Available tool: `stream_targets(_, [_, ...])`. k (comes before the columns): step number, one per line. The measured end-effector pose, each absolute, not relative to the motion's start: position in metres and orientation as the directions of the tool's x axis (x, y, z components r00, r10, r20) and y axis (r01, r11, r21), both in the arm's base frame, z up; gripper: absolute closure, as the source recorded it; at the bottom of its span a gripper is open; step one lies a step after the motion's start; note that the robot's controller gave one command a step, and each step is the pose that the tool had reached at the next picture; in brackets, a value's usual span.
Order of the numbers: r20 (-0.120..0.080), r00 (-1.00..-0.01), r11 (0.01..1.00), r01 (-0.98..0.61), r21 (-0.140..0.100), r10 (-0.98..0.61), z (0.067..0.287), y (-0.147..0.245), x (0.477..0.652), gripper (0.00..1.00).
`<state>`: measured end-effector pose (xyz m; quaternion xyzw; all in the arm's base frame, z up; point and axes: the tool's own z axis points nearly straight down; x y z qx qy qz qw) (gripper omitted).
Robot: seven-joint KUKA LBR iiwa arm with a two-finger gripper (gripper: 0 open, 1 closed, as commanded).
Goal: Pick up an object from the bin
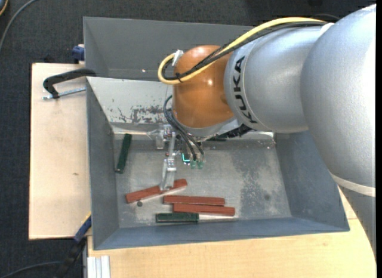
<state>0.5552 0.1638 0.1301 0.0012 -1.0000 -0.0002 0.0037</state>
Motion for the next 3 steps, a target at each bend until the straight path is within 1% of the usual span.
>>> stream_targets(1, [0.008, -1.000, 1.000, 0.007, 0.000, 0.007, 0.067, 0.168, 0.532, 0.00])
stream_targets(2, [-0.002, -0.881, 0.881, -0.473, 0.002, -0.473, 0.071, 0.197, 0.522, 0.00])
stream_targets(3, [-0.001, -0.883, 0.883, -0.469, 0.001, -0.469, 0.071, 0.196, 0.523, 1.00])
